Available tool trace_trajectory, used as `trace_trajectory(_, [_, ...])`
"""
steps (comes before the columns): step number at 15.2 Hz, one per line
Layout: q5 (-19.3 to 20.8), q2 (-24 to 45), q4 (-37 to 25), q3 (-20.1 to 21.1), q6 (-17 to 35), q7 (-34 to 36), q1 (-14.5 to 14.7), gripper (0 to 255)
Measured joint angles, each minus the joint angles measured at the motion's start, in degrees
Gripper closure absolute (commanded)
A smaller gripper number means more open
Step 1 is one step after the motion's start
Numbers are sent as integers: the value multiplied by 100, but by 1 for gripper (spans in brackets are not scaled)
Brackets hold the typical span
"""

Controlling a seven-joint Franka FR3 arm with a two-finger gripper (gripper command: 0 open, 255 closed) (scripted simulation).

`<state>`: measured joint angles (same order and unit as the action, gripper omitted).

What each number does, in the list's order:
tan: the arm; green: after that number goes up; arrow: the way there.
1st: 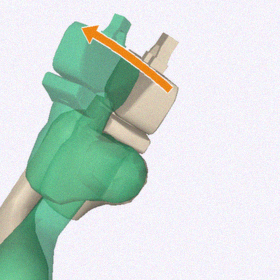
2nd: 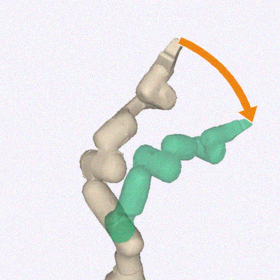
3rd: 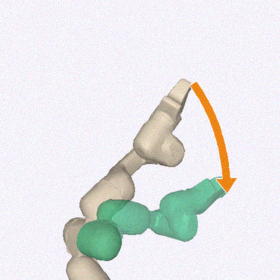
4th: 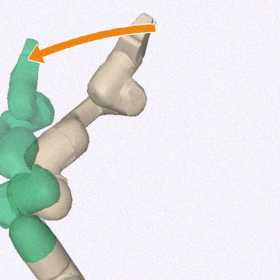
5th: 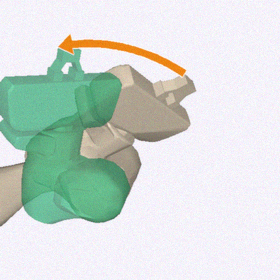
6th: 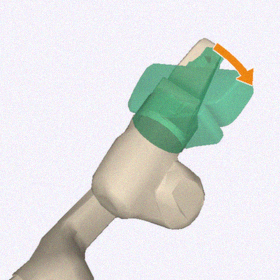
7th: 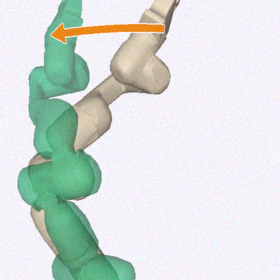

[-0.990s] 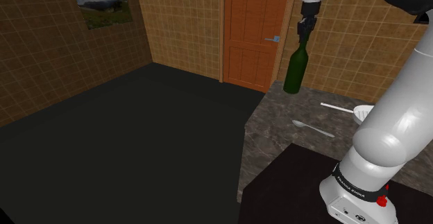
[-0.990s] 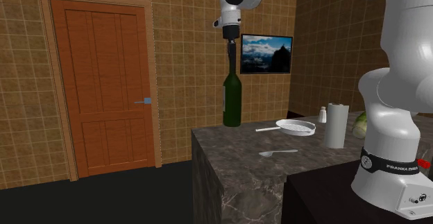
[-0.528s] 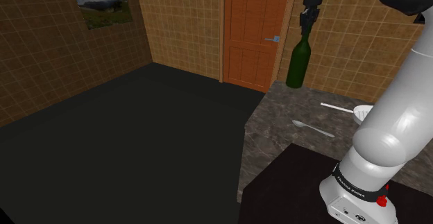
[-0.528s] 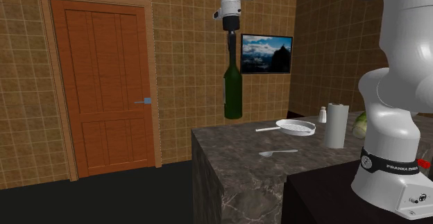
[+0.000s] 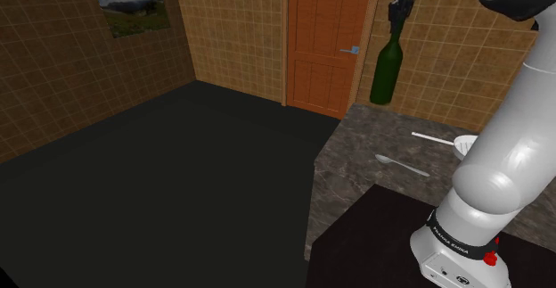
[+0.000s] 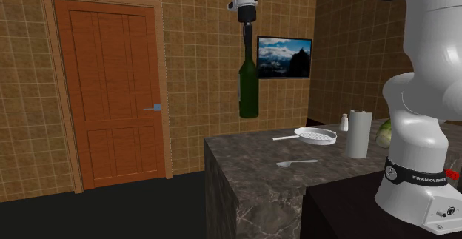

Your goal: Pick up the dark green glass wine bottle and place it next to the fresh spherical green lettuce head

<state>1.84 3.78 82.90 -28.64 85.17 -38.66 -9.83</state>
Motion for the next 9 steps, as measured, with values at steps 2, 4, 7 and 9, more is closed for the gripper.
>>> trace_trajectory(2, [-45, 96, -285, -13, -197, -36, -23, 255])
trace_trajectory(4, [-87, 181, -548, -26, -386, -66, -47, 255])
trace_trajectory(7, [-160, 329, -979, -54, -682, -135, -102, 255])
trace_trajectory(9, [-223, 453, -1274, -70, -867, -172, -144, 255])
